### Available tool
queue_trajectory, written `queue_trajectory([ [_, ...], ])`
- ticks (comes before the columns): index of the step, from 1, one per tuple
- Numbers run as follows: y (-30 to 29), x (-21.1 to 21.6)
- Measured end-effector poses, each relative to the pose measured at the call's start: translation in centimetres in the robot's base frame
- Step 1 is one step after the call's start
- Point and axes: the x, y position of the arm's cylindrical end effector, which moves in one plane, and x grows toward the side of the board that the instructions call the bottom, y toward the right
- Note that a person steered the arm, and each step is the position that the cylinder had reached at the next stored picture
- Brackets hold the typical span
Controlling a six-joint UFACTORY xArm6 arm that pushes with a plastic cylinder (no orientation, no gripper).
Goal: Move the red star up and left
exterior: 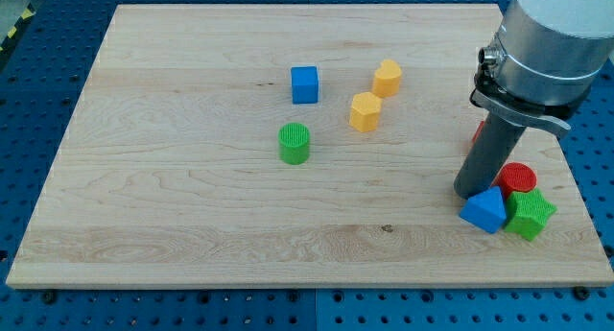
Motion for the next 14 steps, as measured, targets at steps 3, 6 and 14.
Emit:
queue_trajectory([
  [3,0.5,-2.3],
  [6,1.4,-6.2],
  [14,5.1,-8.2],
])
